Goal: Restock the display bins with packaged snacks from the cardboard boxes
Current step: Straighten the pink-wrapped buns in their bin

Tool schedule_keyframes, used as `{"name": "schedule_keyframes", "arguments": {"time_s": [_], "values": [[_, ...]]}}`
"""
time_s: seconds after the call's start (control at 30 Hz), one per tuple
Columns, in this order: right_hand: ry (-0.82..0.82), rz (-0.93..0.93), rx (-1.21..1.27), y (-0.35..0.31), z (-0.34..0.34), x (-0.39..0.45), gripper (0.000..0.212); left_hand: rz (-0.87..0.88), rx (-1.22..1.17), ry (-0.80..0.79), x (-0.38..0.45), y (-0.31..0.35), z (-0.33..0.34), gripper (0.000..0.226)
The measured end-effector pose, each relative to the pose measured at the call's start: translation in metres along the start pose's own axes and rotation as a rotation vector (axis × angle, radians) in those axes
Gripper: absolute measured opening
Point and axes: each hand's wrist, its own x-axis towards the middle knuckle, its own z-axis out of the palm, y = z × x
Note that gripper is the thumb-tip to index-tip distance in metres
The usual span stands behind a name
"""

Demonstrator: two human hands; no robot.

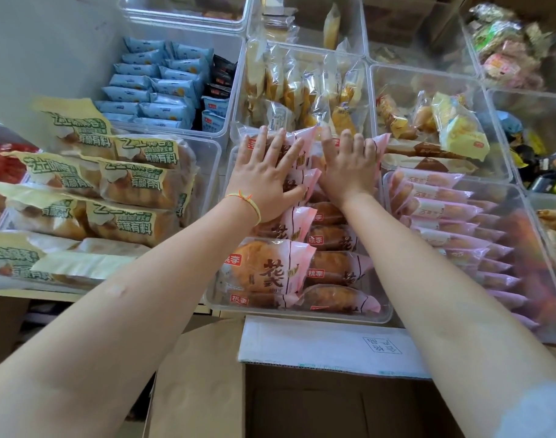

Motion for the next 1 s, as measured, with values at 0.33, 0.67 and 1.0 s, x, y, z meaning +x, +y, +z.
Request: {"name": "schedule_keyframes", "arguments": {"time_s": [0.33,0.67,1.0], "values": [[-0.135,-0.023,0.089,0.012,-0.003,-0.019,0.073,-0.011,0.030,-0.043,0.002,0.001,-0.007,0.080],[-0.030,0.322,0.989,0.008,-0.068,-0.106,0.025,-0.257,-0.347,0.236,-0.080,-0.009,-0.031,0.048],[-0.495,0.189,1.222,-0.048,-0.089,-0.152,0.031,-0.092,-0.228,0.109,-0.103,0.008,-0.038,0.054]]}}
